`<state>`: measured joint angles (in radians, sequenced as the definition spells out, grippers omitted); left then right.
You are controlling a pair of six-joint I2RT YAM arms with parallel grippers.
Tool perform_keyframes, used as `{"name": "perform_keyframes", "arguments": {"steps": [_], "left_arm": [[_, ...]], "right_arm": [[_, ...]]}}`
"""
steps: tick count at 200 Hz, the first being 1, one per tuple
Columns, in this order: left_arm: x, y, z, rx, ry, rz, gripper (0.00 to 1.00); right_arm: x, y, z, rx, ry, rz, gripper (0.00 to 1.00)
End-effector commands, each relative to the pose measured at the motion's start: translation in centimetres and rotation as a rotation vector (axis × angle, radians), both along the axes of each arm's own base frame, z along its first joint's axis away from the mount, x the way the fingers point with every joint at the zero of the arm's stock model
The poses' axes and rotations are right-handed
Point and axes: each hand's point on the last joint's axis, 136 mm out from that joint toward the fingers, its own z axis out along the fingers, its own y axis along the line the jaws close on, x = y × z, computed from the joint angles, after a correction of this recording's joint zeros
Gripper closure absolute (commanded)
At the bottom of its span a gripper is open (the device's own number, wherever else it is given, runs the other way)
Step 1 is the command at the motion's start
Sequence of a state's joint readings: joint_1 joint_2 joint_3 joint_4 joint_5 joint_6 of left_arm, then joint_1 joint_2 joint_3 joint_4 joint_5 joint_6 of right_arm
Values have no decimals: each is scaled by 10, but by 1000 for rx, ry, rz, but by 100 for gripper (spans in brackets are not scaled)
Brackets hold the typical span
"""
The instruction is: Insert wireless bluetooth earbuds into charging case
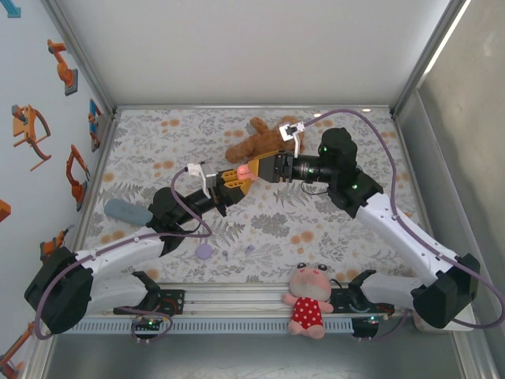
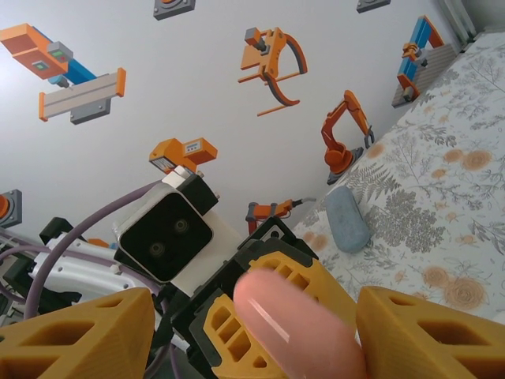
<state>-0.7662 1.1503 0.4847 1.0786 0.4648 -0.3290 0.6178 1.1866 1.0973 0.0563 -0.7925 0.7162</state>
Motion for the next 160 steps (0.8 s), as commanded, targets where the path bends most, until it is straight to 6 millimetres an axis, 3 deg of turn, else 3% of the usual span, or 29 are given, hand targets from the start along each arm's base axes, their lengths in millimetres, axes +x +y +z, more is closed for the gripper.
{"name": "perform_keyframes", "arguments": {"steps": [1,86,123,160], "left_arm": [[-1,1,12,-20,-20,3,86],[-7,2,16,-20,-30,-20,86],[-13,6,18,-19,-34,-27,86],[-24,9,23,-24,-51,-61,86]], "right_arm": [[-13,-5,29,47,-97,23,33],[-5,-14,18,-67,-163,-54,33],[-9,-26,20,-139,-318,-84,31],[-33,-33,20,-183,-577,14,31]]}}
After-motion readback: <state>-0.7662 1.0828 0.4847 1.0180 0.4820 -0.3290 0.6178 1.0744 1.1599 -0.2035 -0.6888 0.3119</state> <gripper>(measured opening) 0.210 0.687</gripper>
